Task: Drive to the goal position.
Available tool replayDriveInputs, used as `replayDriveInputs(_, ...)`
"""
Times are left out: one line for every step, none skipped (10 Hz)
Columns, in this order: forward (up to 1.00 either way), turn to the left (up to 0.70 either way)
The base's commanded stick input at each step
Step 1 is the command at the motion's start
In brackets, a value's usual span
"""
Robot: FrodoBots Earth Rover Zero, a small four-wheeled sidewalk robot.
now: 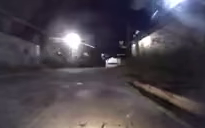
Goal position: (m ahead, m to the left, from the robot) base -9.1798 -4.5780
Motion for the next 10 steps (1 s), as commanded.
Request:
replayDriveInputs(0.50, 0.00)
replayDriveInputs(0.50, 0.00)
replayDriveInputs(0.50, 0.00)
replayDriveInputs(0.50, 0.00)
replayDriveInputs(0.50, 0.00)
replayDriveInputs(0.50, 0.00)
replayDriveInputs(0.50, 0.00)
replayDriveInputs(0.50, 0.00)
replayDriveInputs(0.50, 0.00)
replayDriveInputs(0.50, 0.00)
